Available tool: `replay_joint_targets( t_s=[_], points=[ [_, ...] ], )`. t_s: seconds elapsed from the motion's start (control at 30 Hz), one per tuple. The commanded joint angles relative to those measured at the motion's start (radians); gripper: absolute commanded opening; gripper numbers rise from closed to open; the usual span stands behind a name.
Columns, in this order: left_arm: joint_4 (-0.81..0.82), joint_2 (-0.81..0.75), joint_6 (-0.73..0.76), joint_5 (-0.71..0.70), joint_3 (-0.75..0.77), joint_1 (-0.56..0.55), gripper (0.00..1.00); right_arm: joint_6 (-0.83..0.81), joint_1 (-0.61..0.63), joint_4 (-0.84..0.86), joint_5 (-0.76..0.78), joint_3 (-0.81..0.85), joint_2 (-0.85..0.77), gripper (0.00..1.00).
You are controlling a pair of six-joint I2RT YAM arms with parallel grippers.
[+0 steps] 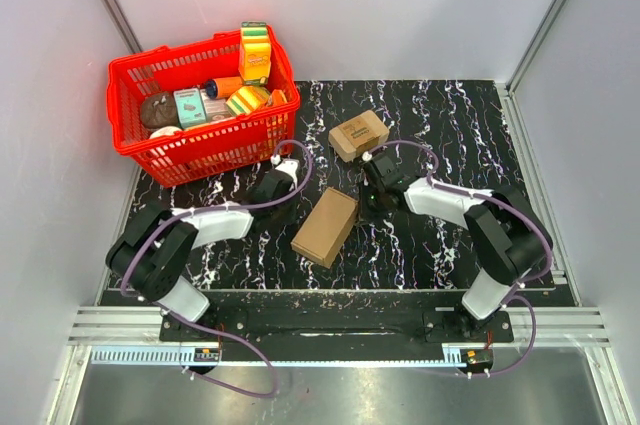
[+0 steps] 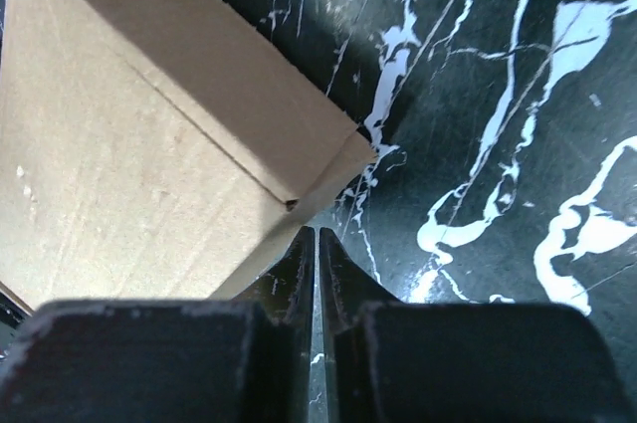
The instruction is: Fold the paper box
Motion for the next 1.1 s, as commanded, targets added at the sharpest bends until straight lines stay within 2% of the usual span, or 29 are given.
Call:
replay_joint_targets(
  t_s=[0.0, 0.3, 0.57, 0.83, 1.07],
  points=[
    [0.025, -0.059, -0.042, 0.115, -0.073, -0.009, 0.0, -0.058, -0.04, 0.033, -0.015, 0.037, -0.002, 0.09],
    [0.042, -0.193, -0.121, 0.097, -0.188, -0.133, 0.0, 0.0, -0.056, -0.037, 0.001, -0.107, -0.152, 0.09],
    [0.03, -0.234, -0.181, 0.033, -0.223, -0.234, 0.0, 0.082, 0.0, -0.082, 0.002, -0.221, -0.312, 0.08],
    [0.028, -0.228, -0.22, 0.016, -0.216, -0.296, 0.0, 0.08, 0.065, -0.012, -0.012, -0.233, -0.257, 0.08],
    [0.021, -0.219, -0.244, -0.003, -0.202, -0.346, 0.0, 0.092, 0.11, -0.007, 0.042, -0.232, -0.22, 0.08]
  ],
)
